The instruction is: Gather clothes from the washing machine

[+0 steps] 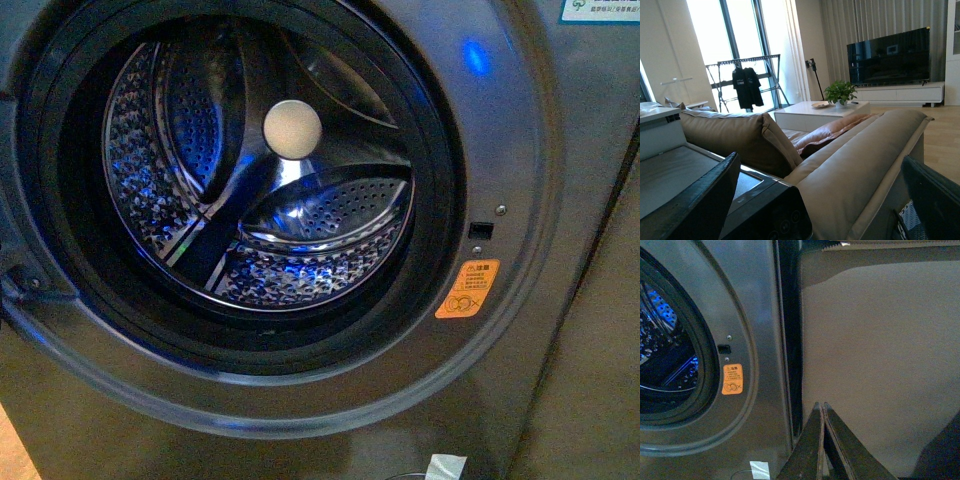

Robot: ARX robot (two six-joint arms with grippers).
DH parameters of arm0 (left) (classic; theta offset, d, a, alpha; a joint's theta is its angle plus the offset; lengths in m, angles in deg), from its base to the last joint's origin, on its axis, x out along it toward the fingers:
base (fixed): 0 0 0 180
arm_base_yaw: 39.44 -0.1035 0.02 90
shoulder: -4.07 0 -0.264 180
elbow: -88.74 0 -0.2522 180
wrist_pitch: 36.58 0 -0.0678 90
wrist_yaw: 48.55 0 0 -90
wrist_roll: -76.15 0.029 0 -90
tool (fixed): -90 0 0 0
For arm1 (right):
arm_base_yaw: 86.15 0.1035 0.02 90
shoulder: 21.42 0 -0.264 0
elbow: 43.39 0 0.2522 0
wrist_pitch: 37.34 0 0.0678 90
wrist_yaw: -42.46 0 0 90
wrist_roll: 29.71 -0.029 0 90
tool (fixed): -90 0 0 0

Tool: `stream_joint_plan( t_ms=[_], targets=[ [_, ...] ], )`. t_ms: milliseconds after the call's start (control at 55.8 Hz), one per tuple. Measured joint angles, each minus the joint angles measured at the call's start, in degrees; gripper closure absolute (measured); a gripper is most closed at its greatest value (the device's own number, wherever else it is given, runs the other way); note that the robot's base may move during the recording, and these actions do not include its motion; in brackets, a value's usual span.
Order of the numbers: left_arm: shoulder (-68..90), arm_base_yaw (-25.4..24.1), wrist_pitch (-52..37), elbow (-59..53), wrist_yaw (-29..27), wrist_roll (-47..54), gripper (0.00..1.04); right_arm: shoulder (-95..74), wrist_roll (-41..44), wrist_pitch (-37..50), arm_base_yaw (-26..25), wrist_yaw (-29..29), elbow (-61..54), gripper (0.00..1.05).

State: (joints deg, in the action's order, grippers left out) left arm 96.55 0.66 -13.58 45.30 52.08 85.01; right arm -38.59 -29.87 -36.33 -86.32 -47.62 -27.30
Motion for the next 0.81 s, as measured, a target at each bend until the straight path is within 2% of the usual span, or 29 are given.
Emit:
stream_joint_plan(
  t_ms=[376,448,519,806],
  targets=[
    [0.26,0.13,0.79,0.68,-0.68,-0.68,0.07,6.10,0.00,-3.39,-0.02,0.02,-2.08,1.02],
    [5.51,0.42,13.29,11.65,-7.48,-5.35,0.07,8.20,0.00,-5.66,0.00,0.00,-2.05,1.02],
    [9.49,-0.13,20.46,17.70,-10.73,-11.02,0.07,15.15,0.02,-14.14,0.00,0.00,-2.03,1.02],
    [15.72,-6.62,40.11,32.98,-19.78,-21.11,0.07,16.92,0.00,-14.73,0.00,0.00,-2.03,1.02]
  ],
)
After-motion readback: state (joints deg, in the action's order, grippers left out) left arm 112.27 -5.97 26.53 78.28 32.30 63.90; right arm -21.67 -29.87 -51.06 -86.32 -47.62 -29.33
